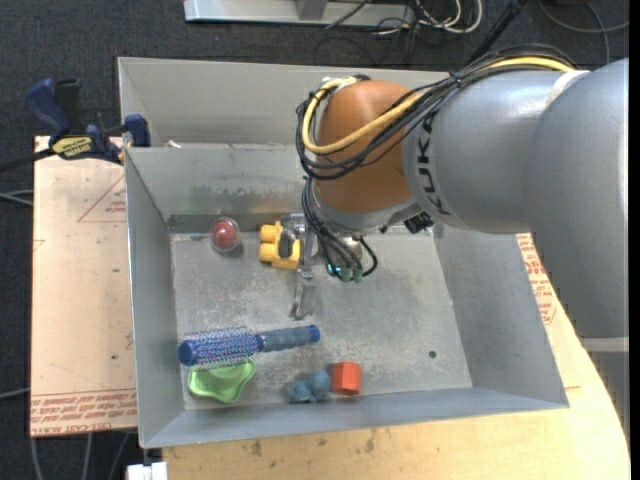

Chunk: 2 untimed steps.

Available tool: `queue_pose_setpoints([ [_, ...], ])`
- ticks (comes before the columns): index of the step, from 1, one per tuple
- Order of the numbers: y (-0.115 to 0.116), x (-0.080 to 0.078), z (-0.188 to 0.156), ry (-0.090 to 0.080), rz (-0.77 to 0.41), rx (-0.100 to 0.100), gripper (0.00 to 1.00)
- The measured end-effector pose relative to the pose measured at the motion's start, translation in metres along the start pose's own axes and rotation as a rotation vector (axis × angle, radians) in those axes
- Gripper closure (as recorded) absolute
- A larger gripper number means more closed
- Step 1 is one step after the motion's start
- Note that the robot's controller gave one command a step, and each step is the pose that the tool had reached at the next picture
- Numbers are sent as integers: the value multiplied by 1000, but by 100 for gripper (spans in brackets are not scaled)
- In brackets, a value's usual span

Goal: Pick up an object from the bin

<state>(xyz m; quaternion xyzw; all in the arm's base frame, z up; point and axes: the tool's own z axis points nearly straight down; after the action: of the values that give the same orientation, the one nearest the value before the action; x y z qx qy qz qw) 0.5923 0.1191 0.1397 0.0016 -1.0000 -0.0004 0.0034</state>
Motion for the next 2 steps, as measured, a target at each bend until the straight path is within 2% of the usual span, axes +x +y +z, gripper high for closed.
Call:
queue_pose_setpoints([
  [1, 31, 72, 71, -1, -119, 2, 0],
  [2, 30, 70, 70, -6, -115, 0, 100],
])
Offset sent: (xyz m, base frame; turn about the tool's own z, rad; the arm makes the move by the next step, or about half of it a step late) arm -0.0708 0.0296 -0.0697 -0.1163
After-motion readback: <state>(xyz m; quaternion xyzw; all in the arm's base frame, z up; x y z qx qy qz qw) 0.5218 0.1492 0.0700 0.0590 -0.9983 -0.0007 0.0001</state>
